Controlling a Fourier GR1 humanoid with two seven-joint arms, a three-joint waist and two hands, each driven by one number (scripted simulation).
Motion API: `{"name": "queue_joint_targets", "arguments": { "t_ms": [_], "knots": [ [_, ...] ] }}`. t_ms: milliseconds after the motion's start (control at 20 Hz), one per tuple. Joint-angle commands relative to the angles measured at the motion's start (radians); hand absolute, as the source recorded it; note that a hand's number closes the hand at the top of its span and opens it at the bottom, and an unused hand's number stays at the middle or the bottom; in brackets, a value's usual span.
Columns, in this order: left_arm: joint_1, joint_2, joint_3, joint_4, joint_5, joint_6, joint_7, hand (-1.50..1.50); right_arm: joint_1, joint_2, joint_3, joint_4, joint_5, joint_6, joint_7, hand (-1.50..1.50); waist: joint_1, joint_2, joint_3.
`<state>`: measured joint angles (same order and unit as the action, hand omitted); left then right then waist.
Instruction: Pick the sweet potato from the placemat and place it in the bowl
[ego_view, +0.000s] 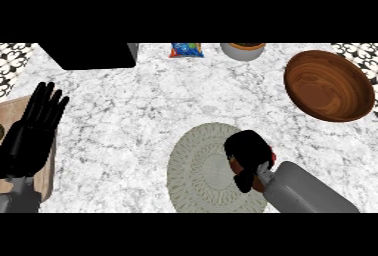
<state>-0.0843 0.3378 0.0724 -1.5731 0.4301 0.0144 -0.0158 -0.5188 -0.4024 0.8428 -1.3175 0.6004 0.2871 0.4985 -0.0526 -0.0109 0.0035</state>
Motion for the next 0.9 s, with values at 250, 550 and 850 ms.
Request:
{"name": "queue_joint_targets", "arguments": {
  "t_ms": [250,550,850],
  "knots": [
    [-0.012,-0.016,-0.02,-0.039,-0.026,0.033,0.029,0.0,0.225,-0.484,-0.221,-0.297,-0.098,-0.21,-0.469,1.5,0.001,0.0,-0.002],
    [-0.013,0.026,0.035,-0.019,0.031,-0.026,0.051,0.0,0.326,-0.628,-0.483,-0.391,-0.209,-0.311,-0.466,1.5,0.009,0.002,-0.004],
    [0.029,-0.004,0.011,-0.03,-0.009,-0.026,0.013,0.0,0.473,-0.715,-0.716,-0.478,-0.294,-0.365,-0.426,1.5,0.014,0.002,-0.004]
  ]
}}
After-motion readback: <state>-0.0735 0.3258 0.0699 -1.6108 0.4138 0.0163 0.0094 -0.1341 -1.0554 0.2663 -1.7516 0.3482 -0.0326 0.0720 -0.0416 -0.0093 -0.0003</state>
